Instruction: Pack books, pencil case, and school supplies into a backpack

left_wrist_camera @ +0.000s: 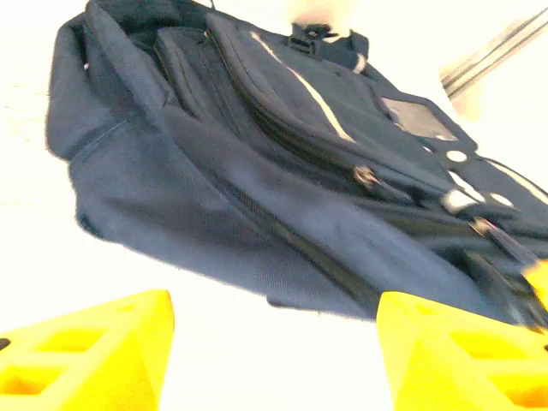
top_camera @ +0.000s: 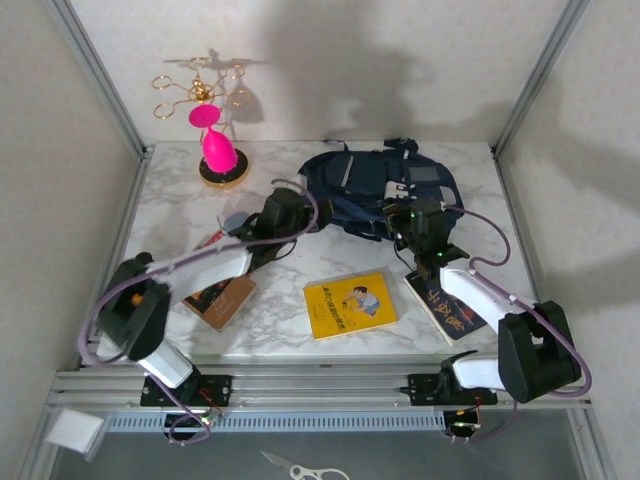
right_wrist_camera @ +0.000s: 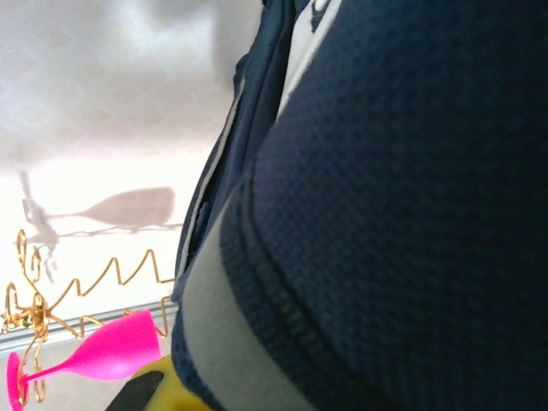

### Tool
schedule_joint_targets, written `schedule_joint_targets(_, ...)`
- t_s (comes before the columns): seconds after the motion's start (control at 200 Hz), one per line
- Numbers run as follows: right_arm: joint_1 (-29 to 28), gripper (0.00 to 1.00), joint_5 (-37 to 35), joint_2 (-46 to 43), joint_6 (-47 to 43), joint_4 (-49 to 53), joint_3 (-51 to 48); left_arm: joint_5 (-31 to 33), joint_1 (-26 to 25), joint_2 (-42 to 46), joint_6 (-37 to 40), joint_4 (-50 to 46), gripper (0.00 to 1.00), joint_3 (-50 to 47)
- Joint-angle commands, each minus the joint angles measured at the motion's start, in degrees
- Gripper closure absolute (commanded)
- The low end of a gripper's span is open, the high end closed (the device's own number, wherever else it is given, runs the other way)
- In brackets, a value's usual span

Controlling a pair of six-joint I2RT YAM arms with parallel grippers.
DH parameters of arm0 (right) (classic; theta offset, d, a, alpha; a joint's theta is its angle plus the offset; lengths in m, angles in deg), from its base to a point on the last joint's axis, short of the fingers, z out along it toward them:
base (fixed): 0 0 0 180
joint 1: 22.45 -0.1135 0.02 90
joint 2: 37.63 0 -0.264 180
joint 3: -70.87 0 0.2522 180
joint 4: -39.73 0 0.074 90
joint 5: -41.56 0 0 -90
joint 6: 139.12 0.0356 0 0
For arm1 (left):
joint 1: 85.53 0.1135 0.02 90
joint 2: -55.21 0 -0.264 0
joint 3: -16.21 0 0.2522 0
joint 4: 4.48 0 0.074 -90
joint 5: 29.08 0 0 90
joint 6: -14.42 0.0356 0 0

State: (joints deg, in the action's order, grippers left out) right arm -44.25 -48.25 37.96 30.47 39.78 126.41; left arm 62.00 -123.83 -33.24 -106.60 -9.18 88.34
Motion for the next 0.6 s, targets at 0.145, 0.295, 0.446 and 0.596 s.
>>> schedule_joint_targets(0.145, -0.99, 1.00, 2.91, -1.93, 3.61, -5.80, 2.61, 3.94, -11.44, 8.17, 3.74, 7.20, 0.37, -10.73)
schedule_joint_targets(0.295, -0.97, 1.00, 3.68, -2.23, 3.20, -4.75, 4.30, 4.55, -15.88, 0.73, 13.74, 14.92, 0.34, -8.50)
schedule_joint_targets(0.446, -1.02, 1.00, 3.92, -2.67, 3.99, -5.73, 4.35, 4.32, -16.31, -8.70, 17.23, 17.92, 0.35, -2.74)
schedule_joint_targets(0.596, -0.97, 1.00, 4.38, -2.63, 3.75, -5.45, 5.06, 7.68, -16.54, -14.25, 19.36, 24.56, 0.38, -0.77)
